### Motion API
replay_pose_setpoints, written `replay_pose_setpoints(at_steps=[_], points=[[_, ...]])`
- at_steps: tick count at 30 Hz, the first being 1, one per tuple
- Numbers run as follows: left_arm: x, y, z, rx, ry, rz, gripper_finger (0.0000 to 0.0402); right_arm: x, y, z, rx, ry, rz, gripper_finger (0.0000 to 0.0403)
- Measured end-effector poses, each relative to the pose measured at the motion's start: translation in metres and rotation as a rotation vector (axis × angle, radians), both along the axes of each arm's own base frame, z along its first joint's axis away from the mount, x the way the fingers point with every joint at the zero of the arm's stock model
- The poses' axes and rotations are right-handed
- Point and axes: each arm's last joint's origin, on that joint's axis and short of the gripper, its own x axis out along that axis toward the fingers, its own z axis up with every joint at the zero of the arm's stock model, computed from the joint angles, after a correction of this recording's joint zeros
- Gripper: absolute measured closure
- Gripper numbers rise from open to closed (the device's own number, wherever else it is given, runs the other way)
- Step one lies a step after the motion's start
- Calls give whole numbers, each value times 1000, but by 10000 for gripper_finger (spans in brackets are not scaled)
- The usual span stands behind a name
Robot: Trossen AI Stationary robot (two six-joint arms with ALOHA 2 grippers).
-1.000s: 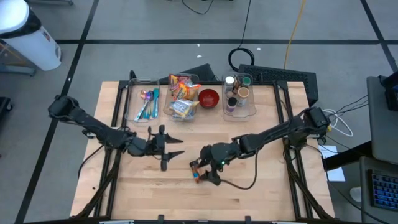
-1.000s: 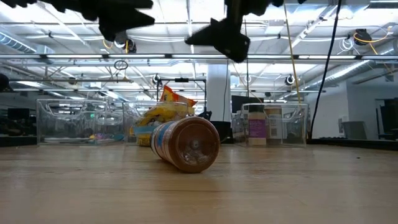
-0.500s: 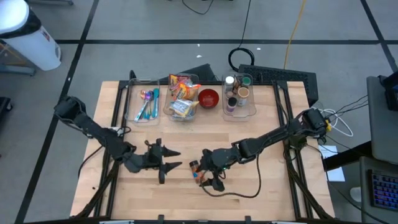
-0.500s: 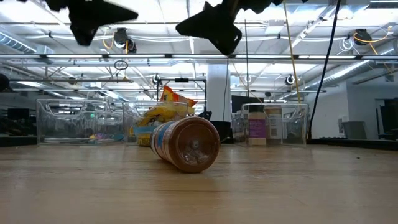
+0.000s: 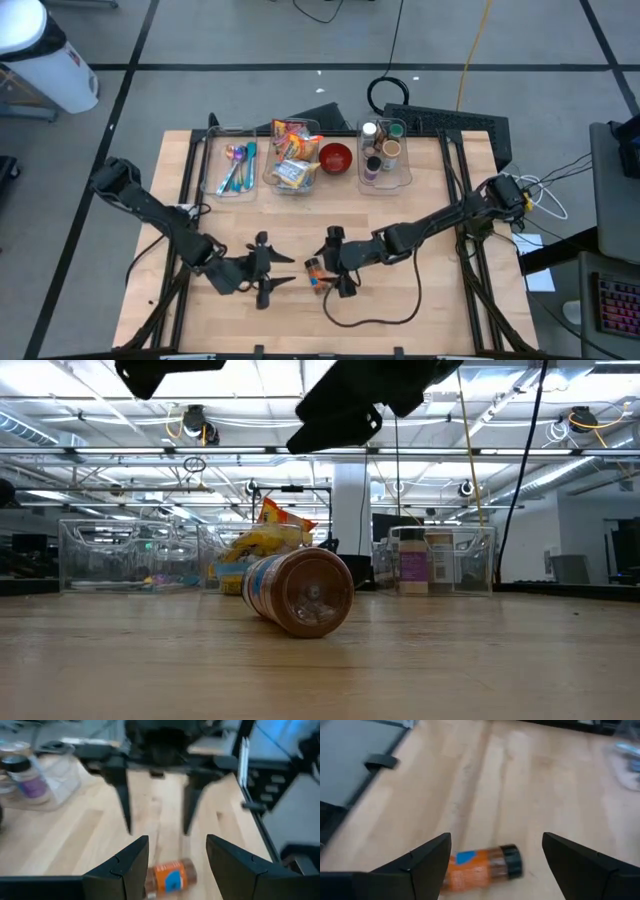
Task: Pick & Place Food Item
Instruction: Put the orange seasoning bottle into the right transparent bin
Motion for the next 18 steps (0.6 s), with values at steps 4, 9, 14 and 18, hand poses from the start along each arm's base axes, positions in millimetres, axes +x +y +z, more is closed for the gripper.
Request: replay_pose_setpoints(at_steps=[4, 9, 14, 18], points=[[-2, 2, -7, 44, 101, -59, 195, -2, 3, 0, -52, -8, -16, 94], [-5, 11, -16, 118, 212, -39, 195, 1, -1, 14, -81, 51, -122, 94], [-7, 27, -20, 211, 302, -20, 195, 8, -8, 42, -130, 40, -213, 94], [-12, 44, -18, 282, 379, 3, 195, 13, -12, 63, -96, 22, -245, 94]])
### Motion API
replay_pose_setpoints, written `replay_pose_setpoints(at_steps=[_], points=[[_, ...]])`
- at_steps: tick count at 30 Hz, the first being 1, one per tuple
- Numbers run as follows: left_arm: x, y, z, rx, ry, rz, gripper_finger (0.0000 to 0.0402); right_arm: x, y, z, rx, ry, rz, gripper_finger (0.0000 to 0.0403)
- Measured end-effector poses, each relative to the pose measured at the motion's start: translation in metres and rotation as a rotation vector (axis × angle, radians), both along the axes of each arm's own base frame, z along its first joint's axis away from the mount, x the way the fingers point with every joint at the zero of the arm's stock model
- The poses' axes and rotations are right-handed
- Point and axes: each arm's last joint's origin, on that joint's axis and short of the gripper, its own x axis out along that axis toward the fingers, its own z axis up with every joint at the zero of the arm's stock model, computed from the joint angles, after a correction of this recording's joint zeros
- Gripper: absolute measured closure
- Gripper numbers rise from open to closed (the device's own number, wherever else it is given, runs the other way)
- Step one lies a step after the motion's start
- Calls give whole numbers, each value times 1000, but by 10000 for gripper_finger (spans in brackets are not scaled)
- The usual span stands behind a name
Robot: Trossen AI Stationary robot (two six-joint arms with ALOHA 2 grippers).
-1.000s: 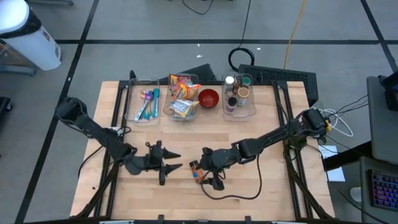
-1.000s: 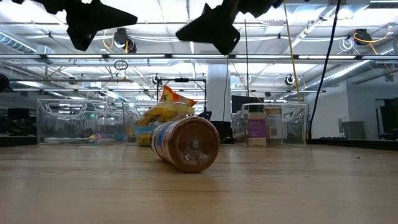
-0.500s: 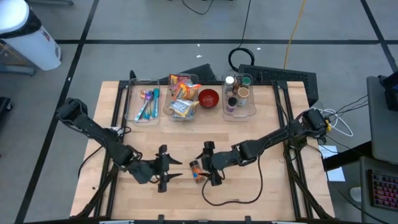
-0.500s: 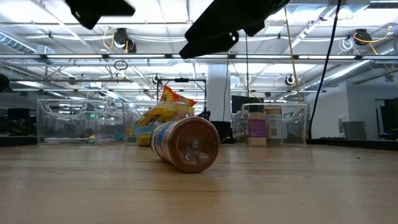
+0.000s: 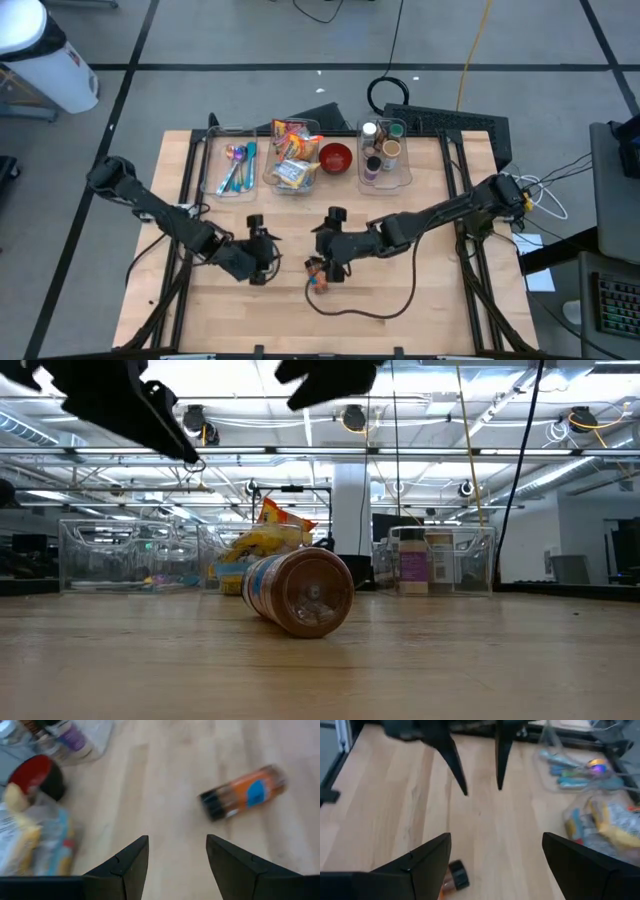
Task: Pick & Place Food Item
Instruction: Put the orange seasoning bottle into the right transparent bin
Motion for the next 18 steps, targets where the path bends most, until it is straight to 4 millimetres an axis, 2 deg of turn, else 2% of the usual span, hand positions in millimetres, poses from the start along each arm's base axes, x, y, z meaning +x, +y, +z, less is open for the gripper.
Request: replay_pose_setpoints(at_steps=[9, 18], points=[[-15, 28, 26, 105, -16, -35, 195, 8, 13, 42, -2, -88, 42, 94], [-20, 51, 42, 186, -47, -38, 195, 14, 15, 82, -129, -93, 37, 94]])
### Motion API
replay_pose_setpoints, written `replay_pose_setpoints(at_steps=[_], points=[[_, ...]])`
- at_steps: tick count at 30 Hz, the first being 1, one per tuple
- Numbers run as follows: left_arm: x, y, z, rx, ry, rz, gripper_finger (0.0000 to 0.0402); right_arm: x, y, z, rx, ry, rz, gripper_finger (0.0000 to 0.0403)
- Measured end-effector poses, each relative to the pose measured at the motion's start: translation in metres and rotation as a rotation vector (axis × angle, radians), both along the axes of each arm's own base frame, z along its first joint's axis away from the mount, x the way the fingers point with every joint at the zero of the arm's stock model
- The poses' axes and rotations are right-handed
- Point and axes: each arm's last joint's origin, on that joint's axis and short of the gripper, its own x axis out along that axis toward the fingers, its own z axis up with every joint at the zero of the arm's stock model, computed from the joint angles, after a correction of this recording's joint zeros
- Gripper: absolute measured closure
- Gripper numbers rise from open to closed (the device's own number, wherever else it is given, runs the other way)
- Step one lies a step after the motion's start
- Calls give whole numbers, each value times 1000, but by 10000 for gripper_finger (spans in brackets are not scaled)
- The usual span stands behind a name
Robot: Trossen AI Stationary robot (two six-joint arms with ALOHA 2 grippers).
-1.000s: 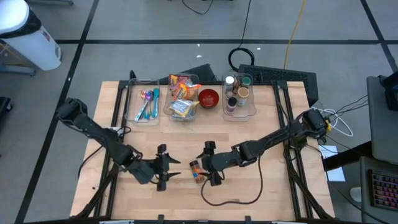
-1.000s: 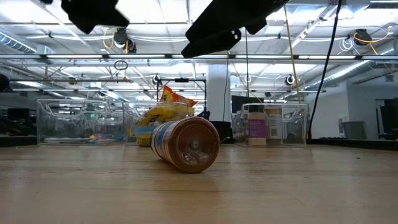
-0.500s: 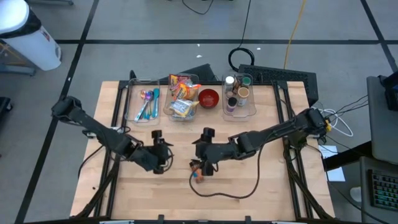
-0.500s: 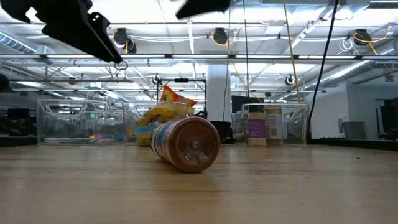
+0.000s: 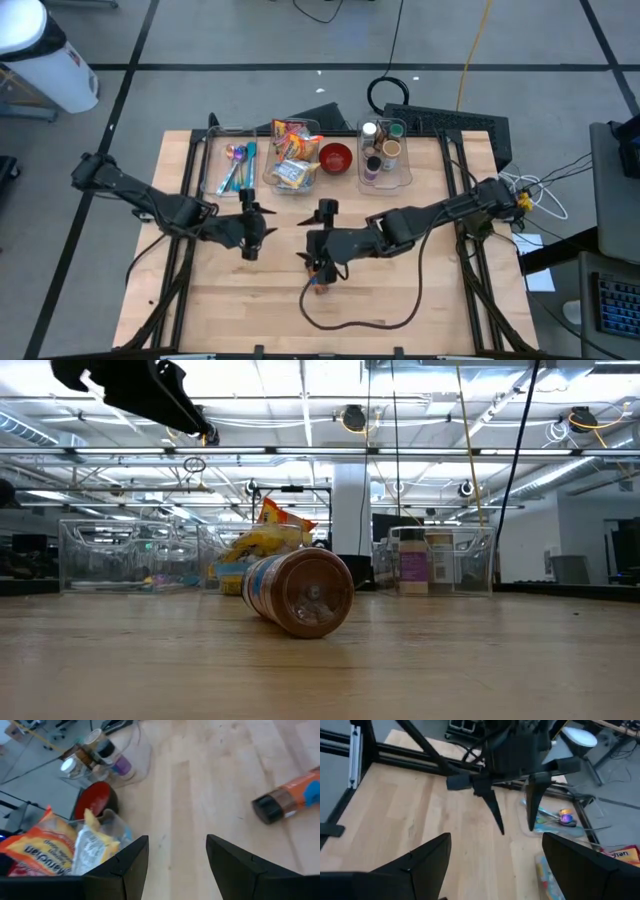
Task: Pick & Place Food Item
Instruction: Put the orange seasoning bottle into the right transparent bin
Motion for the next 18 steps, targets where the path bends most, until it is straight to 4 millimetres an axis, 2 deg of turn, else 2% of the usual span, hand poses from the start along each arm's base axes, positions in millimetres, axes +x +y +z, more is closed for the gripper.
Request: replay_pose_setpoints(at_steps=[3, 8, 11, 18], points=[[0, 6, 3, 22, -3, 7, 195, 3, 0, -1, -3, 53, -12, 95], [0, 15, 5, 47, -6, 23, 195, 14, -1, -29, 30, 247, -36, 107], [1, 19, 5, 50, -1, 43, 195, 22, -4, -45, 100, 329, -21, 115], [4, 25, 4, -35, 15, 5, 195, 30, -12, -59, 316, 388, -48, 121]])
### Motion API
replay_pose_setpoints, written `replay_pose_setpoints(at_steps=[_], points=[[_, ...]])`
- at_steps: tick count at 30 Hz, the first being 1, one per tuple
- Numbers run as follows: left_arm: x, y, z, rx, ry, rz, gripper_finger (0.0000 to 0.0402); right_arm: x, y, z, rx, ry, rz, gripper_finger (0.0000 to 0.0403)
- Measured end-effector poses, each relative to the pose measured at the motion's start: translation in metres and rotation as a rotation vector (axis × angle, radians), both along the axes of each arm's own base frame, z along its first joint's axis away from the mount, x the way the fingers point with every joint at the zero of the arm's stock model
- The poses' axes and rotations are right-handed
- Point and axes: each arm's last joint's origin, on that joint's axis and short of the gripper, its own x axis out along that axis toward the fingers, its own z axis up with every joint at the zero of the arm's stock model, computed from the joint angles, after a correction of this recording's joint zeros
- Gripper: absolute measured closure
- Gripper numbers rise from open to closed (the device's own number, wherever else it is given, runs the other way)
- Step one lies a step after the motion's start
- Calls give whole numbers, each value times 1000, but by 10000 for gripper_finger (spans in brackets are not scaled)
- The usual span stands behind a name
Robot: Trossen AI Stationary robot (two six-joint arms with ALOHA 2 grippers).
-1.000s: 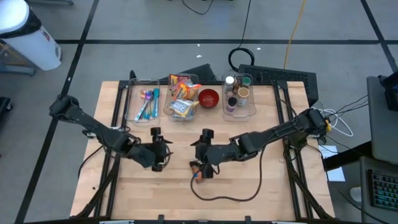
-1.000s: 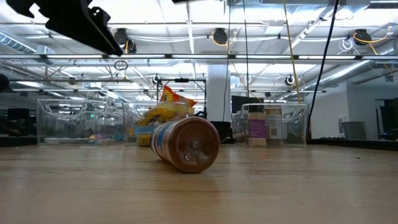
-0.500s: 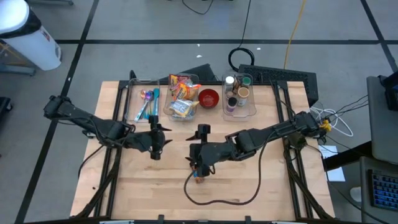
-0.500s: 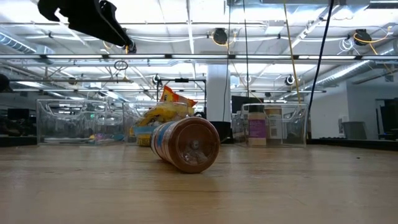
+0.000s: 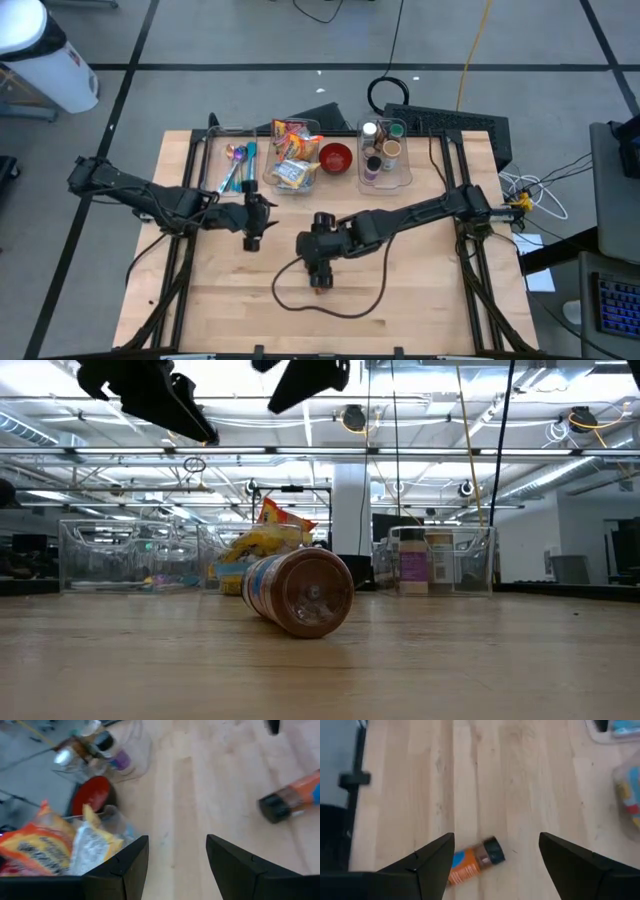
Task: Pick & Place Food Item
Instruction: Put the orange seasoning bottle into the right transparent bin
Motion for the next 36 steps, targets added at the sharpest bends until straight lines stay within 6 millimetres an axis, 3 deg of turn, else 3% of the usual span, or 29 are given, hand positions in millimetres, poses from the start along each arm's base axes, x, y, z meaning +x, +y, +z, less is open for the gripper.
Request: replay_pose_setpoints(at_steps=[13, 17, 29, 36], points=[[-1, -9, -1, -188, -11, -13, 195, 16, 10, -28, 385, -131, -137, 117], [-3, -17, -1, -221, -14, -25, 195, 20, 13, -34, 501, -146, -102, 117], [-10, -42, 1, -315, -48, -73, 195, 28, 14, -57, 682, -410, -54, 120], [-14, -50, 2, -289, -59, -82, 195, 24, 9, -73, 845, -362, 7, 118]])
